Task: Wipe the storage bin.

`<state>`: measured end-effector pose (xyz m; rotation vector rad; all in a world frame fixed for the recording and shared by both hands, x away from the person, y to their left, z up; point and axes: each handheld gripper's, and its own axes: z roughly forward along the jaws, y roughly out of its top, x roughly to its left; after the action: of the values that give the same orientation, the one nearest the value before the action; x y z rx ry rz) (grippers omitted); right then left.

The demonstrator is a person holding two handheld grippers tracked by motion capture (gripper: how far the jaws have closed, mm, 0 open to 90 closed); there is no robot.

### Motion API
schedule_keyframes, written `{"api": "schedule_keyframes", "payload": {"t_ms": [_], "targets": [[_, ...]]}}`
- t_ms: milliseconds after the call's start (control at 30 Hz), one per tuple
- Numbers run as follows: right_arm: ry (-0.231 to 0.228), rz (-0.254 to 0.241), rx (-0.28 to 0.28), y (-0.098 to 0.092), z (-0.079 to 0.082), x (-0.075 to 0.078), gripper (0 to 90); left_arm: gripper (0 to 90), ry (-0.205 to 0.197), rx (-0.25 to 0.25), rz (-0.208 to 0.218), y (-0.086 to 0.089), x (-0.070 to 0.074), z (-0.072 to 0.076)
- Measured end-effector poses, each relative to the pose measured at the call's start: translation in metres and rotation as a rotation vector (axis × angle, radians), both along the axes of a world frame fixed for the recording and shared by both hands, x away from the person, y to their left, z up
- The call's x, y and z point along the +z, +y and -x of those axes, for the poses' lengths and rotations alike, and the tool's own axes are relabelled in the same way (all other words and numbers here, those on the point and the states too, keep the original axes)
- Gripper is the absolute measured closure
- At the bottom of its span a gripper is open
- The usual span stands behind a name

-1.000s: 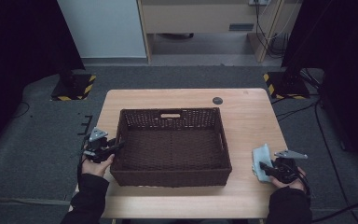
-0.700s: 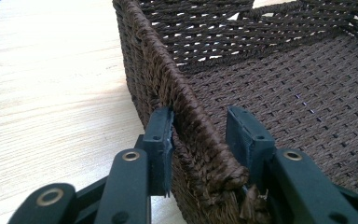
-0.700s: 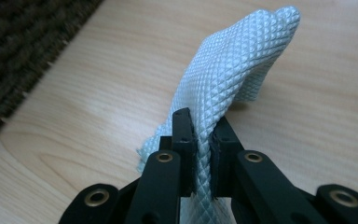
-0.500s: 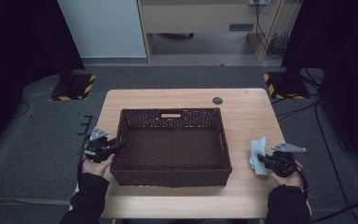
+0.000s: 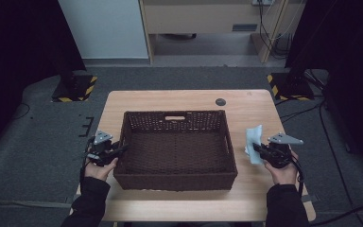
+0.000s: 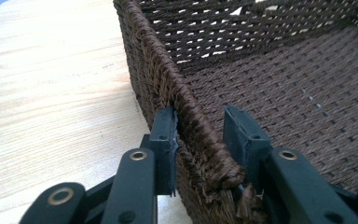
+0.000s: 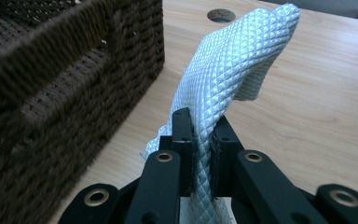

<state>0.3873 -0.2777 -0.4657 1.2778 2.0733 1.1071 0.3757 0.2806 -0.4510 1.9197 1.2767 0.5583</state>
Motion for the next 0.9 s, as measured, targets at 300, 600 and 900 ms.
{"api": "schedule_keyframes", "payload": {"t_ms": [300, 600, 900], "targets": [[-0.032, 0.008, 0.023, 0.010, -0.008, 0.010, 83.7, 64.7, -0.001, -0.007, 0.005, -0.008, 0.000, 0.004], [-0.067, 0.024, 0.054, 0.030, -0.032, 0.016, 83.7, 64.7, 0.001, -0.010, 0.003, -0.012, 0.000, 0.004], [-0.079, 0.053, 0.092, 0.047, -0.050, 0.011, 83.7, 63.8, 0.003, -0.013, 0.022, -0.012, -0.001, 0.003]]}}
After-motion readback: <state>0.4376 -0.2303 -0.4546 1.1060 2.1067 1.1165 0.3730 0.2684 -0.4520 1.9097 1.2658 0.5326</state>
